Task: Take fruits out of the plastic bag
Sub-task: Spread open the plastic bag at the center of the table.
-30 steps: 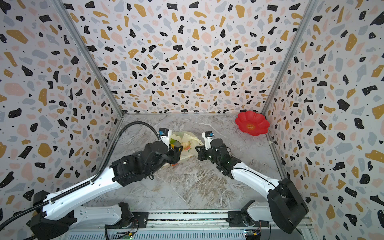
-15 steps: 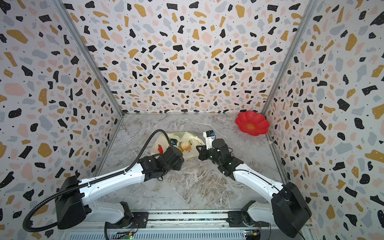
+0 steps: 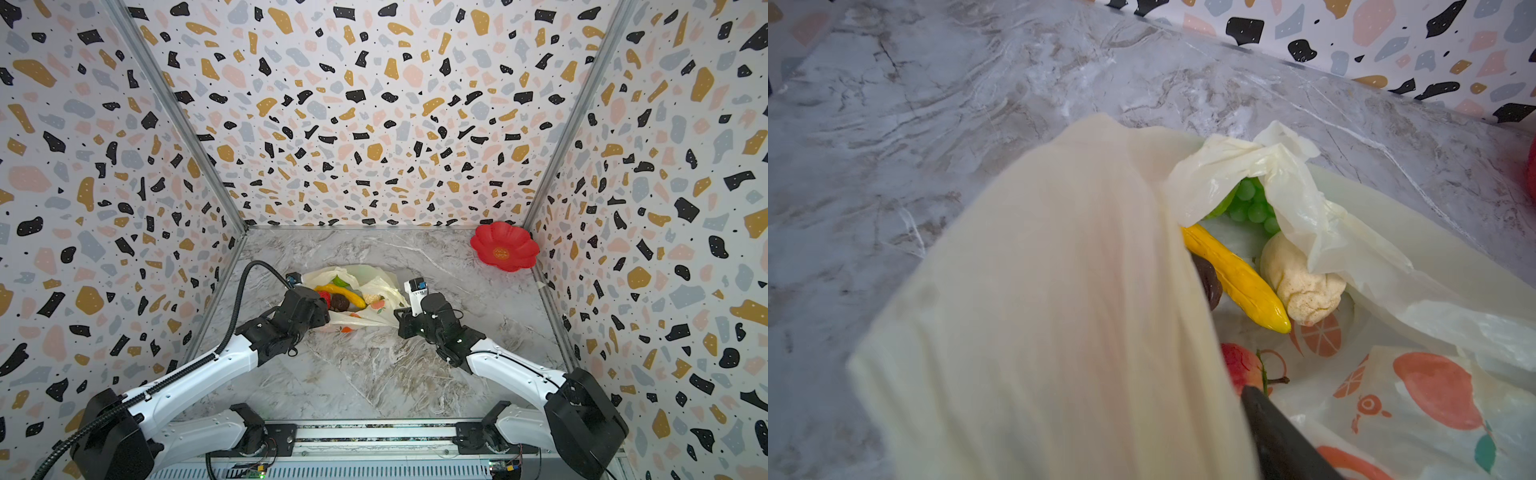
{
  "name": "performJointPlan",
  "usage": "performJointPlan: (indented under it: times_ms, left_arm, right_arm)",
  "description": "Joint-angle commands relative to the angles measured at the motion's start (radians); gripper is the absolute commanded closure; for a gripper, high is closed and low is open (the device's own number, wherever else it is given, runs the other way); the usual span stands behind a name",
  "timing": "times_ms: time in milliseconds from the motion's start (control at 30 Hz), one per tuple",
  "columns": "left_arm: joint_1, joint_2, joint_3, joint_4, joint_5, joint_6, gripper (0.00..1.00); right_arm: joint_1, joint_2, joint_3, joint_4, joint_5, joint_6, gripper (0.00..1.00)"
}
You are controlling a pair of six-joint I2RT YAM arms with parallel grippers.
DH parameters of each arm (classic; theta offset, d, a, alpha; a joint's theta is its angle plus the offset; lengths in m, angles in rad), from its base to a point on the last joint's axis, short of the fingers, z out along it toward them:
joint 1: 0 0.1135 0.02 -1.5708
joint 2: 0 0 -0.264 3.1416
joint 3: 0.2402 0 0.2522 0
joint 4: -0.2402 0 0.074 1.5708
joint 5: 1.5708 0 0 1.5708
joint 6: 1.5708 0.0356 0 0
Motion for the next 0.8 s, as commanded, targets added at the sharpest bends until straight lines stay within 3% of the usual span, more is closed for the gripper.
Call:
performJointPlan:
  times_ms: [0,133,300,633,767]
  left_arm:
    - [0.028,-0.012,-0.037,0.052,0.027,-0.034,0.22]
    - [0.042,-0.056,-0.065,0.066,-0.01,-0.045,0.15]
    - [0.084,-0.041,-0.102,0.105,0.023,-0.063,0.13]
    - [0.137,0.024,-0.155,0.233,0.162,-0.106,0.17]
    - [0.121,-0.053,-0.16,0.183,0.136,-0.132,0.16]
  right_arm:
    - [0.026,-0.033,-0.012,-0.012,0.034,-0.002,1.0]
    - [0.048,-0.036,-0.028,-0.005,0.046,-0.005,1.0]
    - [0.088,-0.041,-0.042,-0.004,0.073,-0.018,1.0]
    - [0.102,-0.077,-0.112,0.016,0.088,0.02,1.0]
    - [0.103,-0.07,-0.112,0.026,0.088,0.041,1.0]
